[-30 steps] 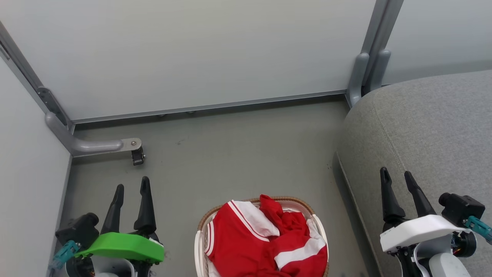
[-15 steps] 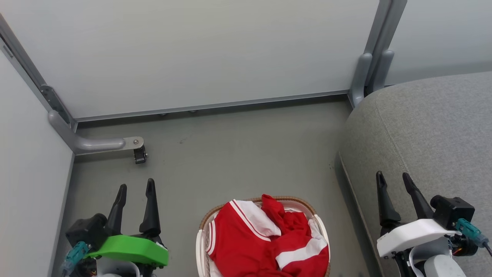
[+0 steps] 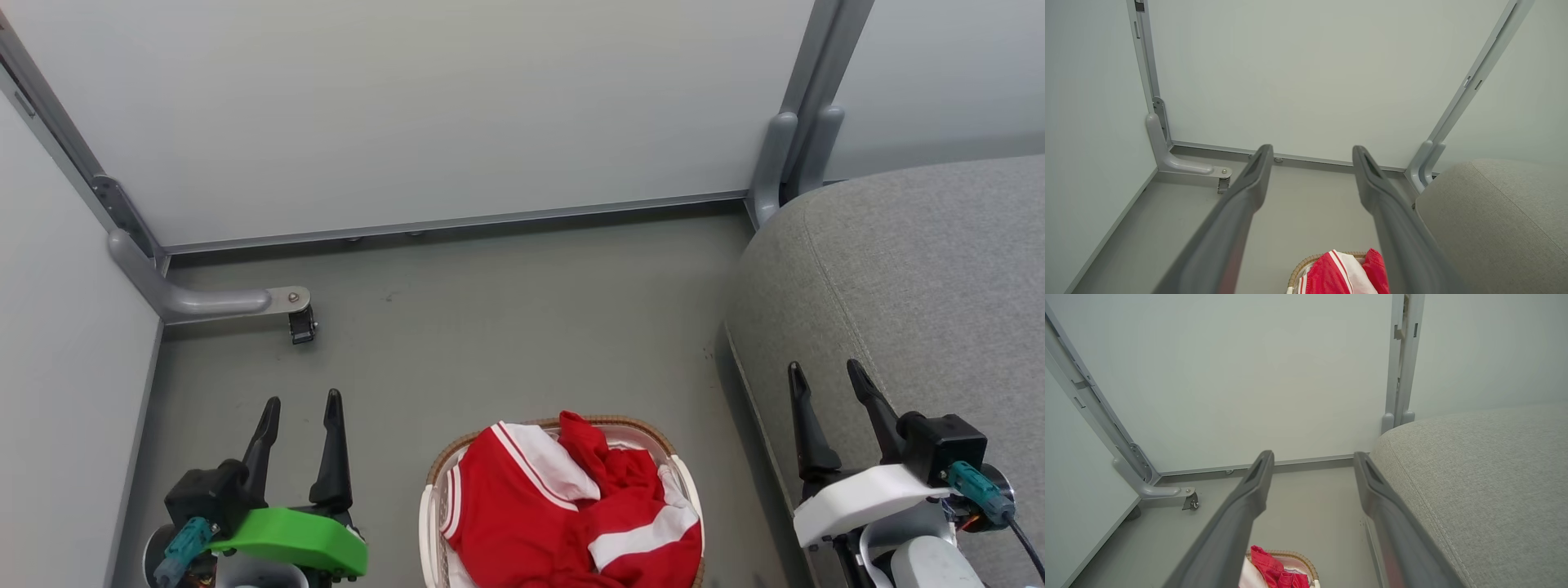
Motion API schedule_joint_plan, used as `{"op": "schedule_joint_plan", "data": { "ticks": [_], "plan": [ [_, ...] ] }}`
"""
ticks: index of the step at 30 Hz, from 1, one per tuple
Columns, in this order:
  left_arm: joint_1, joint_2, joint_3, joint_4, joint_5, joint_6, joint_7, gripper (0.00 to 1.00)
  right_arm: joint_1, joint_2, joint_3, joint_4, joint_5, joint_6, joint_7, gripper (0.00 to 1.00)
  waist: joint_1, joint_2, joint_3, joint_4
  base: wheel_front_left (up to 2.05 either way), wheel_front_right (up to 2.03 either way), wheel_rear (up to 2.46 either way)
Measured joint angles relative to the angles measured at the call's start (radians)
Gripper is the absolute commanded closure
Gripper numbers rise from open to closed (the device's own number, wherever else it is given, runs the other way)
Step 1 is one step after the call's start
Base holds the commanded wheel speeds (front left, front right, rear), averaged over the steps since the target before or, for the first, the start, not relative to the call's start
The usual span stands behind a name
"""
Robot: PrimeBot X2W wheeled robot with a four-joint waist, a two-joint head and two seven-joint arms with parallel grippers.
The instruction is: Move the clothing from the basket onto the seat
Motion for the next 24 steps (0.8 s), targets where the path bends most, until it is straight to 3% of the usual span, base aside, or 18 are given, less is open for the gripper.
{"op": "schedule_joint_plan", "data": {
  "ticks": [14, 24],
  "plan": [
    [-0.002, 0.001, -0.019, 0.029, 0.079, 0.001, -0.023, 0.0, -0.014, -0.001, 0.002, 0.011, -0.09, 0.0, -0.023, 0.0, 0.0, 0.0, 0.007, 0.008, 0.0, 0.0, 0.0],
    [-0.005, 0.001, -0.023, 0.04, 0.081, 0.004, -0.026, 0.0, -0.016, -0.001, 0.0, 0.017, -0.09, 0.0, -0.024, 0.0, 0.0, 0.0001, 0.009, 0.009, 0.0, 0.0, 0.0]
  ]
}}
